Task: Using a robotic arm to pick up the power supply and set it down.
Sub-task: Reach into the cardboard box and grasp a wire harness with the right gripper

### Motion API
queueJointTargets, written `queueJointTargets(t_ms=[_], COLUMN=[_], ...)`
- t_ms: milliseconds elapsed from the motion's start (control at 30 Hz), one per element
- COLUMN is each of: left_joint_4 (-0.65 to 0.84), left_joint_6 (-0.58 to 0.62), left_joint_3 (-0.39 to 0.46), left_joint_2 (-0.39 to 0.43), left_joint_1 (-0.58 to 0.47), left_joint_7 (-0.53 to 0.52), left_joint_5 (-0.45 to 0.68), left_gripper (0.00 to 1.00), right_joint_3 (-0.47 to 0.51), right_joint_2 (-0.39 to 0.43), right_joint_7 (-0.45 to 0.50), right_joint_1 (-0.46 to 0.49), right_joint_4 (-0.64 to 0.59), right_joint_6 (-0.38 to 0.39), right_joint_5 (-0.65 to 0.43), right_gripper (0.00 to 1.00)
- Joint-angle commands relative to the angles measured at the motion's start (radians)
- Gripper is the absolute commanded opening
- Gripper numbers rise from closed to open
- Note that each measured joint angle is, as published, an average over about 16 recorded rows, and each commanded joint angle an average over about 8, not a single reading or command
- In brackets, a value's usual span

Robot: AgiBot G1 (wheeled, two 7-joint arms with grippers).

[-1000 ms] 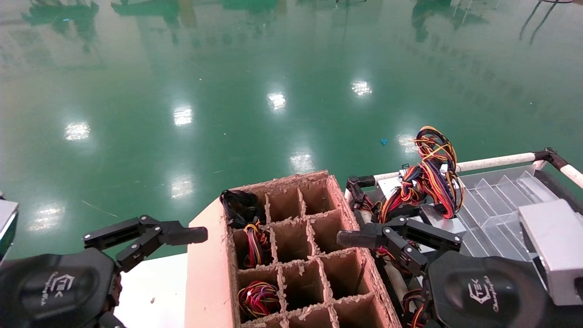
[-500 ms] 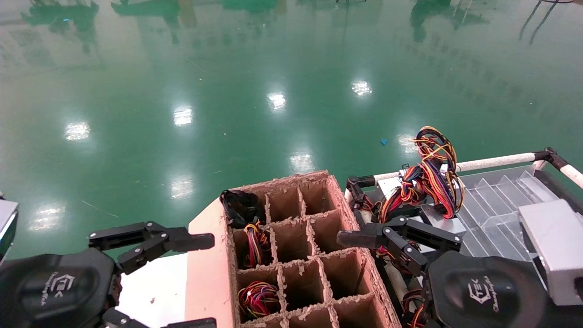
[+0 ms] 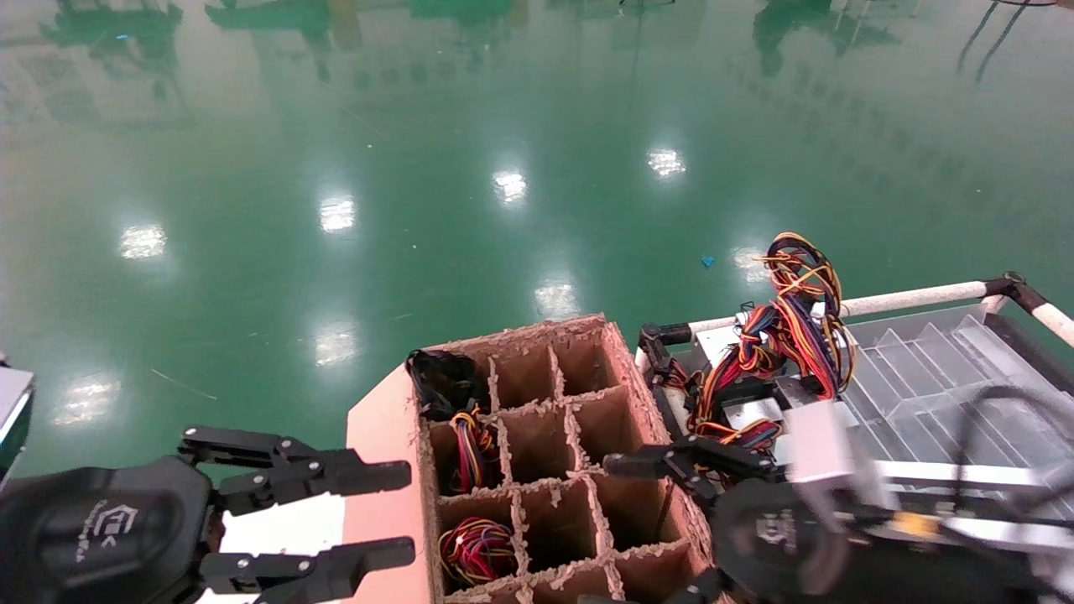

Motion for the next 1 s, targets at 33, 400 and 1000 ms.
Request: queueJointTargets(t_ms=[33, 400, 1000], left_joint_4=[0.0, 0.0, 0.0], left_joint_6=[0.0, 0.0, 0.0], left_joint_3=[0.0, 0.0, 0.0], left_joint_2=[0.0, 0.0, 0.0], left_joint_1=[0.0, 0.0, 0.0], left_joint_7=[0.0, 0.0, 0.0], left_joint_5=[0.0, 0.0, 0.0], left_gripper=[0.0, 0.0, 0.09], right_joint_3=[-0.026, -0.139, -0.231], right_joint_2=[-0.026, -0.218, -0.432], right_joint_7=[0.003, -0.07, -0.228], right_joint_1=[0.024, 0.172, 0.313], right_joint_4=[-0.028, -0.239, -0.545], right_joint_6=[0.009, 0.002, 0.015], right_joint_5=[-0.048, -0.222, -0.364], right_gripper=[1.0, 0.09, 0.0])
